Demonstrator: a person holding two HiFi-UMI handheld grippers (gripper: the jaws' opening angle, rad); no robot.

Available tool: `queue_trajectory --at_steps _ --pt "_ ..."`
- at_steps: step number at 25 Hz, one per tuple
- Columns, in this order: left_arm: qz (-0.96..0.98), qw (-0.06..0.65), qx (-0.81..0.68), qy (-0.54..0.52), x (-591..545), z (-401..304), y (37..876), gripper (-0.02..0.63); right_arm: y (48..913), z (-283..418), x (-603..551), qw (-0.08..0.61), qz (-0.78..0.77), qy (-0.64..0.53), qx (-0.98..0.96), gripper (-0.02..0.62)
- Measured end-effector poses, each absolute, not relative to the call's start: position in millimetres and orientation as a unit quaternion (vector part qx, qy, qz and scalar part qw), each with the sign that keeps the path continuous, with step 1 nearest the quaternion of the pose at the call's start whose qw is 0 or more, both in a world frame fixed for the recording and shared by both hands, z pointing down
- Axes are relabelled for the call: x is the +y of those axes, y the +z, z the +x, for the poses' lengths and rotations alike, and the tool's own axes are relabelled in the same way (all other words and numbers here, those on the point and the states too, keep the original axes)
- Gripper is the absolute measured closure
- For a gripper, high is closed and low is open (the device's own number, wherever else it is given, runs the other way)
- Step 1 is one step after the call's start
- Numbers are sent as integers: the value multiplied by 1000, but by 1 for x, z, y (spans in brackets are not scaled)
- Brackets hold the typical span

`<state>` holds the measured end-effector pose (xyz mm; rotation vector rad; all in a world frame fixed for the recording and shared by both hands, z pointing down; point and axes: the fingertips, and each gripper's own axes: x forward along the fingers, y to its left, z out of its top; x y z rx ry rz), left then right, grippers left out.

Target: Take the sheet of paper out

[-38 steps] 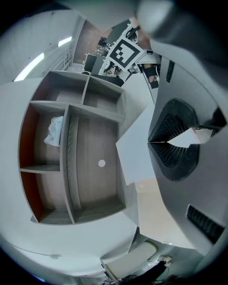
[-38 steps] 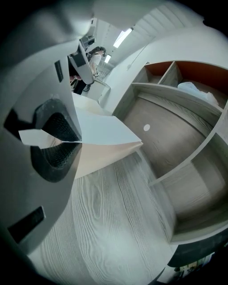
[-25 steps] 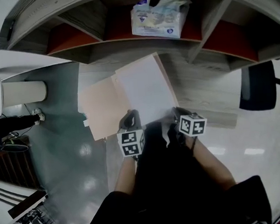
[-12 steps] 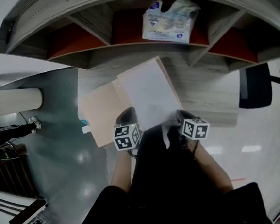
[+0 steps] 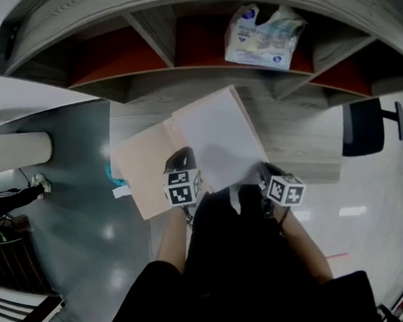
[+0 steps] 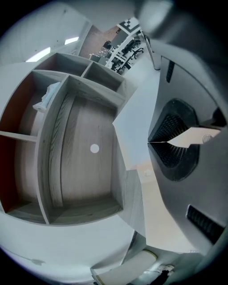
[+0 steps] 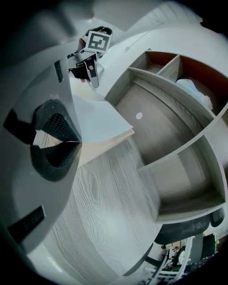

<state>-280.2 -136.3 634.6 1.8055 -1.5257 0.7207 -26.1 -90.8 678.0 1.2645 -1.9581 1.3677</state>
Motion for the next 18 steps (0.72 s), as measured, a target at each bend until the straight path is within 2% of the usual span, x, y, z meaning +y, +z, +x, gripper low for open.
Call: queue_trajectory --at_steps 11,18 --pt "711 350 -558 245 -168 -308 663 561 680 -26 -88 230 492 473 -694 575" --pt "707 418 -536 195 -183 -320 678 558 678 -25 -88 239 513 465 -681 575"
